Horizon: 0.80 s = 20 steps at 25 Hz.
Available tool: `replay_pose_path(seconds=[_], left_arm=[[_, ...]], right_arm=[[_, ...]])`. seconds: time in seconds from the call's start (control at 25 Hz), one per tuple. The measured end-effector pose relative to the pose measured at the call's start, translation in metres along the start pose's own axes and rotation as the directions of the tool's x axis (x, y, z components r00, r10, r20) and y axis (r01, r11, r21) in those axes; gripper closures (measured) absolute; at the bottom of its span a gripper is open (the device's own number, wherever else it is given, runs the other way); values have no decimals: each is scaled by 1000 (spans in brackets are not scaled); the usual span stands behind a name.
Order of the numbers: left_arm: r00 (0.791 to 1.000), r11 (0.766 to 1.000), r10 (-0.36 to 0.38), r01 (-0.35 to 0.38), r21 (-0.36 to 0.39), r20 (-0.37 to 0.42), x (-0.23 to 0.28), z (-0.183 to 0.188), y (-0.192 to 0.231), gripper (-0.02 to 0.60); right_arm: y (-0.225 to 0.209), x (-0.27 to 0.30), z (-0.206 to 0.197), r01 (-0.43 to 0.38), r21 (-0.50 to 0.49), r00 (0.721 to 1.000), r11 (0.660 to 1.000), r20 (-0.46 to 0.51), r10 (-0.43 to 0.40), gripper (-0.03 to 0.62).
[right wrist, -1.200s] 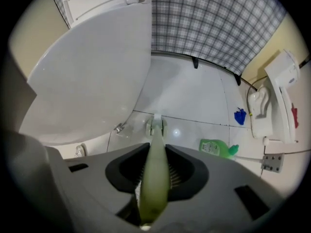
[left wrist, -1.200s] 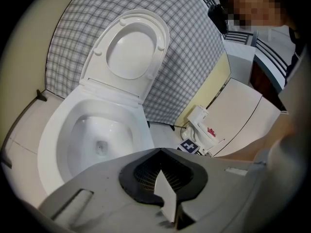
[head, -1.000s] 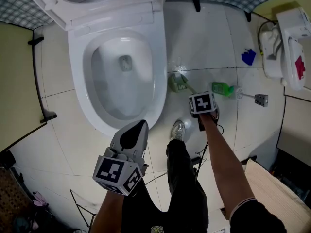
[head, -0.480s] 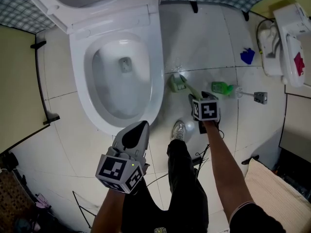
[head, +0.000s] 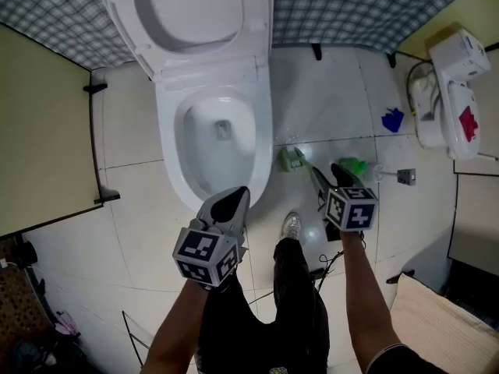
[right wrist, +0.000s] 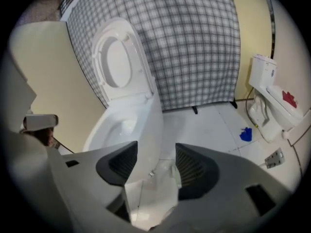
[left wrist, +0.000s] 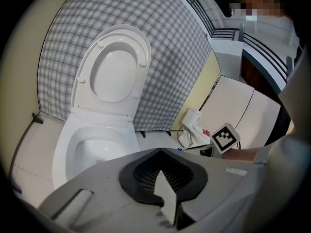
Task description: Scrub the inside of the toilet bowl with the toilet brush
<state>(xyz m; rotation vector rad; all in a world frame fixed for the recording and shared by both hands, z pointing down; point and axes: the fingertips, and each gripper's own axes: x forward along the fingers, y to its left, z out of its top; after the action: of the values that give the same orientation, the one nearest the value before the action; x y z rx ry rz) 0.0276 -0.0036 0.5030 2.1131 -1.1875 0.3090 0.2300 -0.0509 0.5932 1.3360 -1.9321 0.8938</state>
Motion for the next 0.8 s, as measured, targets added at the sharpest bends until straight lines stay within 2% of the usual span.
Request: replay_pose_path(seconds=[0.12, 0.16, 0.2, 0.24, 0.32, 0.4, 0.44, 0.56, 0.8], left_arm=[[999, 999, 16, -18, 43, 34, -20, 37, 1, 572], [999, 998, 21, -24, 50, 50, -28, 48, 0, 572], [997, 998, 22, -26, 51, 67, -36, 60, -3, 572], [996, 999, 21, -26, 47, 86, -44, 70, -6, 572], [993, 999, 21, -27, 45, 120, -60, 91, -11, 572], [988, 998, 24, -32, 51, 151, -77, 112, -15, 572], [985, 998, 25, -35, 56, 168, -85, 123, -16, 572], [975, 997, 19, -36, 74, 219, -111, 150, -27, 572], [949, 991, 0, -41, 125, 315, -175, 197, -54, 572]], right_arm=[[47, -42, 61, -102, -60, 982, 993, 153, 110, 340], [64, -59, 82, -136, -81, 965, 987, 215, 150, 383], [81, -77, 102, -171, -98, 941, 980, 280, 192, 392], [99, -96, 119, -211, -115, 911, 971, 338, 237, 436], [134, -128, 148, -283, -155, 849, 946, 419, 322, 483], [165, -152, 169, -313, -216, 810, 925, 448, 378, 510], [180, -162, 177, -317, -250, 798, 915, 451, 399, 544], [220, -193, 195, -338, -338, 760, 878, 452, 467, 583], [276, -261, 222, -378, -437, 674, 817, 475, 566, 592]])
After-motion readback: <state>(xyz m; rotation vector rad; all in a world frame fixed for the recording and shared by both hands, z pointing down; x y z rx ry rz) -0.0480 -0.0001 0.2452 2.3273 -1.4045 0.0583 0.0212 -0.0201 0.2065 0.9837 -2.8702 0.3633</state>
